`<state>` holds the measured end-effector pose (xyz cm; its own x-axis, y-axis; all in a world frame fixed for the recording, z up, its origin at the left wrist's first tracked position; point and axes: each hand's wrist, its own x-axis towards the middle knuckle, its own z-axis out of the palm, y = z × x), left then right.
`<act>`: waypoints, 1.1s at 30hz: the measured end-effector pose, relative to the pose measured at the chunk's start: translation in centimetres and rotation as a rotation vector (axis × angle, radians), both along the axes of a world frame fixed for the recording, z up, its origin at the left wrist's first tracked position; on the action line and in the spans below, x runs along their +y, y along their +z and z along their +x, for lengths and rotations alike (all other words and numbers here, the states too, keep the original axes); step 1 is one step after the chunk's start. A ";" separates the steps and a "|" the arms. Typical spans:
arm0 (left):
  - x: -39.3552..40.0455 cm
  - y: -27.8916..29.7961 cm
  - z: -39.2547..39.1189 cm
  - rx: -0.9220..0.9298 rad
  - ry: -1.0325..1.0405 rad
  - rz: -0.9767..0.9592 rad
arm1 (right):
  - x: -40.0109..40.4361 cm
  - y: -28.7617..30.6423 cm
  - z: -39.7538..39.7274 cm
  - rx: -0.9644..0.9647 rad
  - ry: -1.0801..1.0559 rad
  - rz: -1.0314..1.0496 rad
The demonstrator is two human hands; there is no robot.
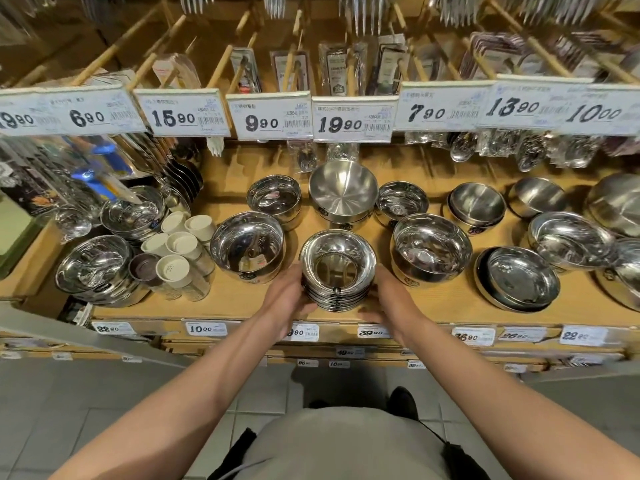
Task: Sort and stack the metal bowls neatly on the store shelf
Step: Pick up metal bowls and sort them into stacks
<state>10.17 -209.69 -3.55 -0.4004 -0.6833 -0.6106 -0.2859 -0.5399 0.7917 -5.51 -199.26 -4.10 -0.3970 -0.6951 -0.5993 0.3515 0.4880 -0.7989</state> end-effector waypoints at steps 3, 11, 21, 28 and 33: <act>-0.5 -0.5 -0.5 0.034 0.012 0.028 | -0.6 -0.6 0.1 -0.030 -0.071 -0.022; -1.7 -0.5 -2.2 0.083 0.070 0.049 | -2.3 -1.0 -0.7 -0.025 -0.171 -0.016; -1.6 -0.1 -2.1 0.086 0.104 0.015 | -2.6 -0.9 -0.7 0.023 -0.193 -0.037; -1.9 -0.4 -2.1 0.109 0.106 0.010 | -2.6 -0.8 -0.7 0.106 -0.191 -0.019; -2.0 -0.7 -2.1 0.134 0.109 0.024 | -2.7 -0.8 -0.7 0.128 -0.194 -0.017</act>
